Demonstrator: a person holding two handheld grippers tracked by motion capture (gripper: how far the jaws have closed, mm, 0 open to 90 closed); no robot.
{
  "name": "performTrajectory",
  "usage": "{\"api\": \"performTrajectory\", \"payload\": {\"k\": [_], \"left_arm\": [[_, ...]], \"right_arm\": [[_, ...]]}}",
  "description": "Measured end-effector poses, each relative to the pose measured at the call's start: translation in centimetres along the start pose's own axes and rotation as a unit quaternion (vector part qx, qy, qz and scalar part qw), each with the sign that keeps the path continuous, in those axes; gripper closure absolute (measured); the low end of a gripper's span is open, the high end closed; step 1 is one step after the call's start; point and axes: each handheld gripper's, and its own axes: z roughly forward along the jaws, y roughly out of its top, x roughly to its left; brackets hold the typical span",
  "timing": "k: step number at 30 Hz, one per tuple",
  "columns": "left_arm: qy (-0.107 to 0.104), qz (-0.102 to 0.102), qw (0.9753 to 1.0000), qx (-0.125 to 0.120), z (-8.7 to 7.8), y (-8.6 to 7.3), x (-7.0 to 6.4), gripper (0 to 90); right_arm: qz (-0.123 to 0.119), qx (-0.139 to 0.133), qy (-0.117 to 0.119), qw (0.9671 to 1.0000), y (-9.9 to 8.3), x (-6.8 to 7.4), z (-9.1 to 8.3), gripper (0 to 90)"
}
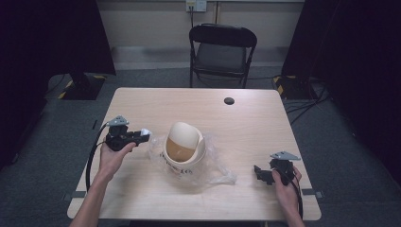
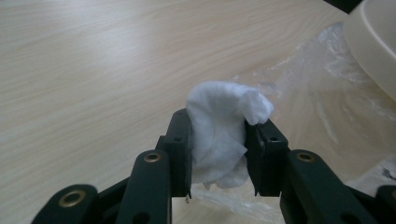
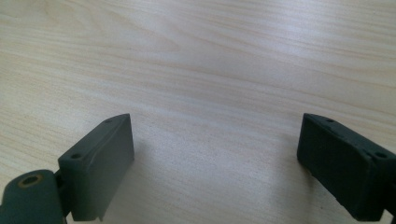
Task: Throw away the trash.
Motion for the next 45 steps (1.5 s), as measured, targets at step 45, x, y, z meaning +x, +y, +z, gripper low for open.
{"api": "performTrajectory", "payload": {"k": [45], "left_arm": [[-0.105, 0.063, 0.9910, -0.053, -3.7, 2.5, -11.6, 64.8]], "right_arm": [[0.000, 0.000, 0.000, 1.0000, 0.0, 0.0, 0.0, 10.2]]}}
